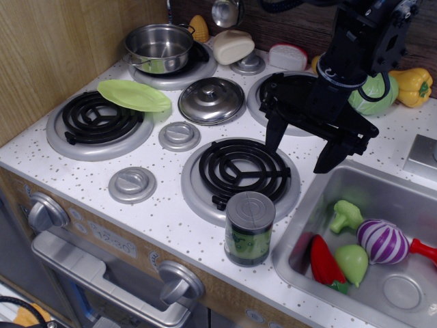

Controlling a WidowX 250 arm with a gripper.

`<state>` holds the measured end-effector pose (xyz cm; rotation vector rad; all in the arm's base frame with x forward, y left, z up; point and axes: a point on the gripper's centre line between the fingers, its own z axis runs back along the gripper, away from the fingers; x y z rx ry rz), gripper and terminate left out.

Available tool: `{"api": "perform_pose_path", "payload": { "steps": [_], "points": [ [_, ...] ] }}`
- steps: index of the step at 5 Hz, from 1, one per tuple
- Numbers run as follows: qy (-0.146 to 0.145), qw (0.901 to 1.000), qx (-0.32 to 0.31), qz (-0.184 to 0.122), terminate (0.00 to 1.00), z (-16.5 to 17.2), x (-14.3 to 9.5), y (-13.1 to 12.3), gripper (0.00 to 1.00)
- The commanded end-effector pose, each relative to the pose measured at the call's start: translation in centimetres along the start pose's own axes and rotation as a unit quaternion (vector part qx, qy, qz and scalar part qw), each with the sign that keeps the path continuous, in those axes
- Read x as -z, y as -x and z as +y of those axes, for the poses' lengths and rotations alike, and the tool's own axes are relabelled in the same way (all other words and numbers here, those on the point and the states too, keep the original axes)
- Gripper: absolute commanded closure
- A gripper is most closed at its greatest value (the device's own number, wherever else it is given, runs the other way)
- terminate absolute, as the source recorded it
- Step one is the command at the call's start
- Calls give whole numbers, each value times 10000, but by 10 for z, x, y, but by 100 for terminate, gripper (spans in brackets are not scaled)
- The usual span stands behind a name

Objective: Put lid on pot or pan

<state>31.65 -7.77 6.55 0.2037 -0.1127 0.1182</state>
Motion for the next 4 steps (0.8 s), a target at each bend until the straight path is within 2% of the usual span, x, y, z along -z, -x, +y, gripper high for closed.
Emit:
{"api": "perform_pose_path", "payload": {
  "steps": [1,3,4],
  "points": [
    [0,10000,0,0,0,0,0,0,0],
    [-237,9989,371,-138,0,83,-3,-29,0],
    [-232,9987,375,-241,0,116,0,-51,0]
  ]
}}
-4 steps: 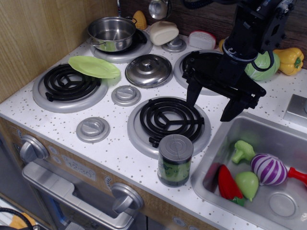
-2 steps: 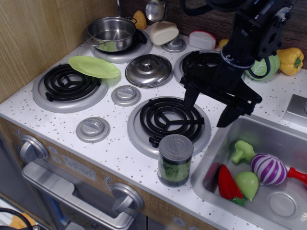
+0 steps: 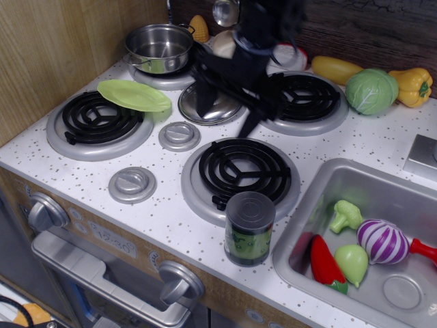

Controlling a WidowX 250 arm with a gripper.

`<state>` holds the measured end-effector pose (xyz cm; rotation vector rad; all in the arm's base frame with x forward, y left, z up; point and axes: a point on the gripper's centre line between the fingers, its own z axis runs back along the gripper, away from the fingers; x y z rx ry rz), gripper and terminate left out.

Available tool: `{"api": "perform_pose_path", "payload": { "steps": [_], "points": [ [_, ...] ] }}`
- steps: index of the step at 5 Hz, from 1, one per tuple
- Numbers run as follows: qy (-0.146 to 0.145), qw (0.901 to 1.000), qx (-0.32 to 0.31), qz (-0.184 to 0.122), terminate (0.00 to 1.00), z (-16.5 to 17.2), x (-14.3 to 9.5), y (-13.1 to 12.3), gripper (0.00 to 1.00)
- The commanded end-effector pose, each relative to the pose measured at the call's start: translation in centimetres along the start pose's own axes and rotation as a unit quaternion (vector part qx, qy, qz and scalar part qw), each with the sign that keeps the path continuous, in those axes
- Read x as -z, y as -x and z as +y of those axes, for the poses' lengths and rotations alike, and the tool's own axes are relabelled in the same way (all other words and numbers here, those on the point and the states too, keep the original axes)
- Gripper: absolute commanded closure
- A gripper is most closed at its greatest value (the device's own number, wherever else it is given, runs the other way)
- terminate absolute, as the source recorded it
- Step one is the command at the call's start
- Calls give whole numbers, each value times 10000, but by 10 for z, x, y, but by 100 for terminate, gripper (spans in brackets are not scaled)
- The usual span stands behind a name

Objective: Put lid on pot or pan

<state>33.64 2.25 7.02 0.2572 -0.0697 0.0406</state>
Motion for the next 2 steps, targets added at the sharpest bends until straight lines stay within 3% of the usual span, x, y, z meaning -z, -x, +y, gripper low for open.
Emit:
{"api": "perform_pose_path", "payload": {
  "steps": [1,2],
  "points": [
    [4,9968,-76,-797,0,54,-7,-40,0],
    [105,9945,109,-1032,0,71,9,-56,0]
  ]
}}
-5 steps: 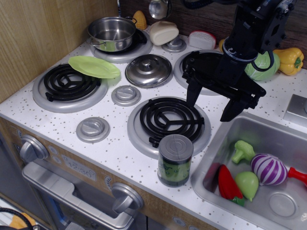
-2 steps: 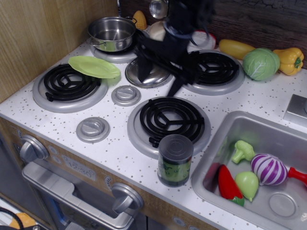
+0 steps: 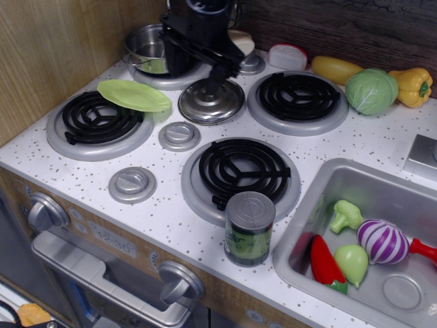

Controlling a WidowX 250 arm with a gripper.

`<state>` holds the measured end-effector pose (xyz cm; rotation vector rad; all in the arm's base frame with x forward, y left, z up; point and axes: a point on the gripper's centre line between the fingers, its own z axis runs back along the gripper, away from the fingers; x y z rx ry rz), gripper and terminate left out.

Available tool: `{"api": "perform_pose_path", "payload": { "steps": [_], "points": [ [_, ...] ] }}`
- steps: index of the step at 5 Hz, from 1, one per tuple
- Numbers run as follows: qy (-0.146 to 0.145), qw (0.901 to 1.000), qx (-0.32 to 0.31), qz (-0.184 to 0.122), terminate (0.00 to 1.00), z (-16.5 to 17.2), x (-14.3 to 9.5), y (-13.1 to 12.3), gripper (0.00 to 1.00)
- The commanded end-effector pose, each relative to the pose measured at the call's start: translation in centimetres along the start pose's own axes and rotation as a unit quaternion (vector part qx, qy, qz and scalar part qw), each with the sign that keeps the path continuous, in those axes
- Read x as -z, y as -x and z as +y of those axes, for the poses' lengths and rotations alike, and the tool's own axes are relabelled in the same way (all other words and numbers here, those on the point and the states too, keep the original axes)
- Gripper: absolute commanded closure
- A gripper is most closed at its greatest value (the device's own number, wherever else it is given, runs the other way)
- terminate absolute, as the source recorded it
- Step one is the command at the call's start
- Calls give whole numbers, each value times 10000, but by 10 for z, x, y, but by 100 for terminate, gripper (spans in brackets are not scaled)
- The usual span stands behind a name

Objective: Put lid on pot or pan

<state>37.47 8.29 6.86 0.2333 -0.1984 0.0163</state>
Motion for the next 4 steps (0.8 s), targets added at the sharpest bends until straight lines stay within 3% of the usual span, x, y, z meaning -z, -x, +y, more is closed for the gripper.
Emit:
{"api": "perform_pose_path", "payload": {
  "steps": [1,4],
  "points": [
    [35,9978,145,-640,0,21,10,-24,0],
    [227,9951,159,-954,0,17,31,-34,0]
  ]
}}
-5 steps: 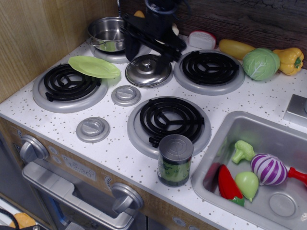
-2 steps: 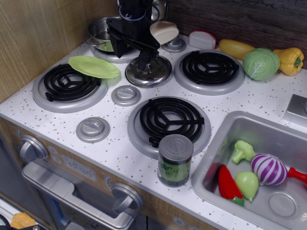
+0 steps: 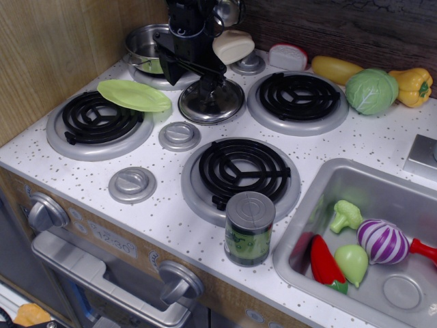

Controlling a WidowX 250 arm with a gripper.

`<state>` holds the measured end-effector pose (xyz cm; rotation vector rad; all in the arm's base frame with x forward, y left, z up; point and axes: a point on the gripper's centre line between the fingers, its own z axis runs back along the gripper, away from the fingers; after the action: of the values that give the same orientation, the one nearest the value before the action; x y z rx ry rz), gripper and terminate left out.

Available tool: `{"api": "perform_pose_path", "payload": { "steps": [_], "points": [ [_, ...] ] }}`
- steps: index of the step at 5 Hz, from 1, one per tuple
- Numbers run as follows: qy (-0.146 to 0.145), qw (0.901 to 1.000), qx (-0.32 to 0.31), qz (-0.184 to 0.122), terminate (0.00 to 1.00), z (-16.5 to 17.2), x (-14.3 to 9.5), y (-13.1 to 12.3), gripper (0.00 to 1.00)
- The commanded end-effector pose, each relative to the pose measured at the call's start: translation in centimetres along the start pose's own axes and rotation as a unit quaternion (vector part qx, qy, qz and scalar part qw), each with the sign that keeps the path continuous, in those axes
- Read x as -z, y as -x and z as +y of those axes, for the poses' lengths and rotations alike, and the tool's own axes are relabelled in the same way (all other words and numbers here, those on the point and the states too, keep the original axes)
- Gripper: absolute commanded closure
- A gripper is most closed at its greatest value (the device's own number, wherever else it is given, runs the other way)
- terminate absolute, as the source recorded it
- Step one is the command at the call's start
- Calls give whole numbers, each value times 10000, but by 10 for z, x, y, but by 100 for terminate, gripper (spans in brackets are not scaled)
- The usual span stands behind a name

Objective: Put lid on pot or pan

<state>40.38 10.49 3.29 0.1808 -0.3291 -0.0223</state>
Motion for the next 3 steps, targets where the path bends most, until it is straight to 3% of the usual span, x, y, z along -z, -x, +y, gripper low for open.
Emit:
{"api": "perform_pose_path", "payload": {
  "steps": [1,3],
  "points": [
    [87,9993,133,-348,0,-1,-5,-19,0],
    [236,9988,201,-379,0,-4,-2,-25,0]
  ]
}}
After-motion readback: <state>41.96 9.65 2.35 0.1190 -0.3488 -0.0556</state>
